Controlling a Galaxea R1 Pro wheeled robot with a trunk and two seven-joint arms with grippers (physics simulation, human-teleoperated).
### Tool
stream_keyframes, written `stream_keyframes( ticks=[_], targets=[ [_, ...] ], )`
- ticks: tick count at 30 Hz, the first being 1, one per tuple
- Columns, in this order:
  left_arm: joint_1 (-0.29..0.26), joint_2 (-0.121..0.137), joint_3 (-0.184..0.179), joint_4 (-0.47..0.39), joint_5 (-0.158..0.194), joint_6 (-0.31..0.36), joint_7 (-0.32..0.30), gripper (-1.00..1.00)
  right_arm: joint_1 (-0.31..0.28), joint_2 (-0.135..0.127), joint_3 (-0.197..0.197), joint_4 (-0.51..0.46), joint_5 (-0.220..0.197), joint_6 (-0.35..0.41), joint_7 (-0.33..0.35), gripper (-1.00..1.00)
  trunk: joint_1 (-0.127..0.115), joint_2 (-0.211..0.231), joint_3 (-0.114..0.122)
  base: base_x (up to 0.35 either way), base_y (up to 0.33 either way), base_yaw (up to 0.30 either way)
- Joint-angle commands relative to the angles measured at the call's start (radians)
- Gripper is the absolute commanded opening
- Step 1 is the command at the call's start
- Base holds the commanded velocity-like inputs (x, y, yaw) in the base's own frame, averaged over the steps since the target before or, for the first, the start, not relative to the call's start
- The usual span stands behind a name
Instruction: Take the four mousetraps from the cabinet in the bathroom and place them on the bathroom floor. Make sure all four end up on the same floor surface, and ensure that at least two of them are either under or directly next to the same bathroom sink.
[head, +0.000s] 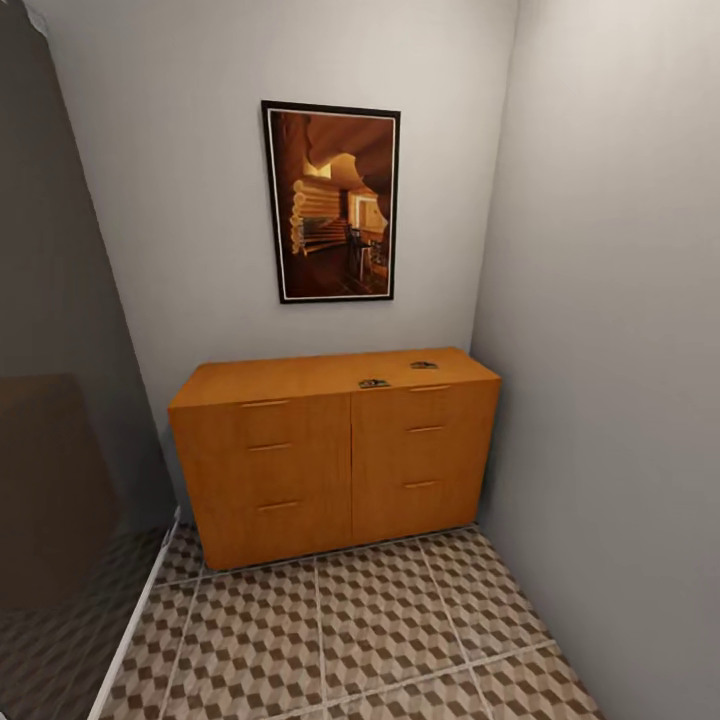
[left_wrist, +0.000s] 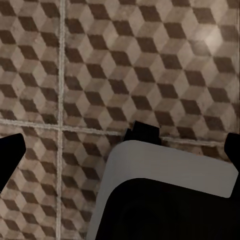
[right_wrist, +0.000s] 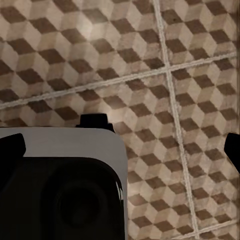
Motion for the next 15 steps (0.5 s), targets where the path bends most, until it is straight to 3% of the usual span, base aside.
stream_keyframes(
  ticks=[1, 15],
  targets=[
    [-0.001, 0.0, -0.008, 0.0, 0.008, -0.003, 0.003, 1.0, -0.001, 0.0, -0.008, 0.003, 0.011, -0.006, -0.003, 1.0, 0.0, 0.0, -0.001, 0.297, -0.146, 0.0],
    [-0.001, 0.0, -0.008, 0.0, 0.008, -0.003, 0.003, 1.0, -0.001, 0.001, -0.008, 0.003, 0.013, -0.006, -0.003, 1.0, 0.0, 0.0, -0.001, 0.291, -0.154, 0.0]
  ],
)
